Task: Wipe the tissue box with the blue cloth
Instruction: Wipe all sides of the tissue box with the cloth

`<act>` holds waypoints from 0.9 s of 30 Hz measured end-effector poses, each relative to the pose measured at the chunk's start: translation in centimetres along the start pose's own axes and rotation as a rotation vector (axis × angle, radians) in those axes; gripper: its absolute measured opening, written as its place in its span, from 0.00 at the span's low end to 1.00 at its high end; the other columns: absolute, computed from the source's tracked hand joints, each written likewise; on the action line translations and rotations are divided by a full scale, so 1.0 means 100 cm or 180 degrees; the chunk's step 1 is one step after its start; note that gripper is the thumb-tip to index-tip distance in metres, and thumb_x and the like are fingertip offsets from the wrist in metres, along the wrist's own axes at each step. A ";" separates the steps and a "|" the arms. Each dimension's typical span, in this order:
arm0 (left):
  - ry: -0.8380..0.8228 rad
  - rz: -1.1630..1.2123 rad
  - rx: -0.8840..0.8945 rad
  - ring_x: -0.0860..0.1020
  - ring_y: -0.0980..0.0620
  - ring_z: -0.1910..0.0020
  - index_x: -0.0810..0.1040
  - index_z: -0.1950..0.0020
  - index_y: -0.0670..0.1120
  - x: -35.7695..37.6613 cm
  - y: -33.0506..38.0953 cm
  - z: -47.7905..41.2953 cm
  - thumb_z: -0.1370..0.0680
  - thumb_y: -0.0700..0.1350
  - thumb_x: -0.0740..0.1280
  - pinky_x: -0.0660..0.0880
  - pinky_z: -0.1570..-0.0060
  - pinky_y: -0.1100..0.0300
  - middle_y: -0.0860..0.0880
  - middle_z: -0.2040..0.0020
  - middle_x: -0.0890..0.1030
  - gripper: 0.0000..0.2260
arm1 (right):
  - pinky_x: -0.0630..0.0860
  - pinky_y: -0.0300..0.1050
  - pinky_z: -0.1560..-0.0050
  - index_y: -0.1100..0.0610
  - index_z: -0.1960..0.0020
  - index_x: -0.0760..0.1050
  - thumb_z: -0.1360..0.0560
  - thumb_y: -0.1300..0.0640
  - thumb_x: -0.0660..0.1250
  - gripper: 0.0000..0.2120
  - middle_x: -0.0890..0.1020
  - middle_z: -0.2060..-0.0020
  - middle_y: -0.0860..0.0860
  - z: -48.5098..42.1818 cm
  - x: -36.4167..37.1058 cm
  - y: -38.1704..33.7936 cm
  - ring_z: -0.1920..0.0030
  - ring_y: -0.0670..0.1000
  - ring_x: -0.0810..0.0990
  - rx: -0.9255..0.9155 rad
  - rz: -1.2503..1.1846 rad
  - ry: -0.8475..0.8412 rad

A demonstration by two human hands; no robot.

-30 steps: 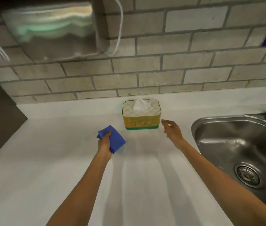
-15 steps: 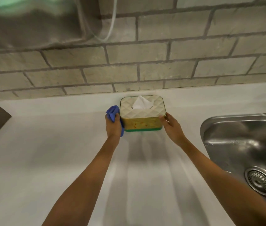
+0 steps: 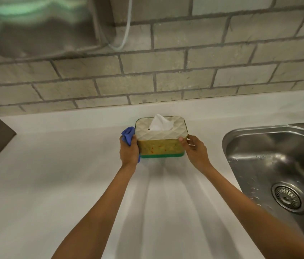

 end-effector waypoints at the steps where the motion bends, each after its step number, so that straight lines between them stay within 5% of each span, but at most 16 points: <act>1: -0.0018 -0.0041 0.0007 0.75 0.40 0.41 0.67 0.36 0.43 -0.003 0.001 0.005 0.20 0.45 0.59 0.71 0.41 0.48 0.39 0.40 0.76 0.14 | 0.71 0.28 0.64 0.59 0.37 0.72 0.26 0.44 0.64 0.24 0.79 0.49 0.52 0.007 -0.003 0.000 0.53 0.49 0.76 0.0069 0.0020 0.0022; 7: -0.0012 -0.0599 -0.0167 0.76 0.42 0.44 0.68 0.37 0.45 -0.027 0.006 0.027 0.21 0.52 0.59 0.70 0.48 0.53 0.42 0.43 0.78 0.16 | 0.70 0.42 0.55 0.56 0.41 0.74 0.30 0.35 0.63 0.29 0.81 0.57 0.52 0.043 -0.020 -0.010 0.55 0.52 0.78 0.0270 0.0277 0.0043; 12: -0.0083 -0.1342 -0.0096 0.73 0.46 0.55 0.71 0.40 0.45 -0.044 0.020 0.034 0.22 0.53 0.58 0.69 0.53 0.55 0.42 0.45 0.79 0.16 | 0.79 0.51 0.48 0.56 0.47 0.75 0.35 0.33 0.67 0.29 0.84 0.56 0.56 0.061 -0.033 -0.015 0.58 0.55 0.84 0.0373 0.0240 0.0130; 16: -0.0100 -0.1461 -0.0054 0.73 0.46 0.55 0.72 0.42 0.44 -0.049 0.025 0.038 0.22 0.53 0.58 0.69 0.52 0.54 0.41 0.45 0.79 0.16 | 0.78 0.42 0.64 0.56 0.43 0.73 0.37 0.33 0.68 0.33 0.83 0.59 0.56 0.067 -0.031 -0.013 0.68 0.49 0.81 0.0470 0.0008 0.0003; 18: -0.0068 -0.1367 -0.0079 0.73 0.46 0.54 0.71 0.41 0.43 -0.048 0.026 0.040 0.22 0.53 0.58 0.69 0.52 0.54 0.41 0.45 0.79 0.16 | 0.76 0.40 0.63 0.56 0.40 0.72 0.36 0.32 0.67 0.35 0.82 0.53 0.57 0.066 -0.025 -0.011 0.62 0.51 0.81 0.0506 -0.0071 -0.0117; 24: -0.0022 -0.0579 0.0215 0.74 0.47 0.51 0.68 0.37 0.45 -0.044 0.028 0.053 0.21 0.53 0.58 0.70 0.50 0.56 0.42 0.45 0.78 0.17 | 0.63 0.48 0.34 0.53 0.26 0.56 0.29 0.37 0.62 0.38 0.65 0.29 0.58 0.049 -0.006 -0.008 0.29 0.55 0.65 0.0530 -0.0362 -0.0615; 27: -0.0089 -0.0271 0.0796 0.76 0.49 0.48 0.67 0.35 0.48 -0.038 0.039 0.067 0.22 0.52 0.60 0.71 0.51 0.61 0.49 0.47 0.76 0.17 | 0.61 0.50 0.29 0.53 0.34 0.61 0.34 0.31 0.57 0.36 0.67 0.29 0.56 0.044 0.008 -0.010 0.29 0.54 0.66 0.0563 -0.0569 -0.0906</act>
Point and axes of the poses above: each hand's wrist, its own z-axis away from the middle knuckle, its own x-axis out of the palm, y = z × x, the point moved 8 cm from there along -z, towards the middle knuckle
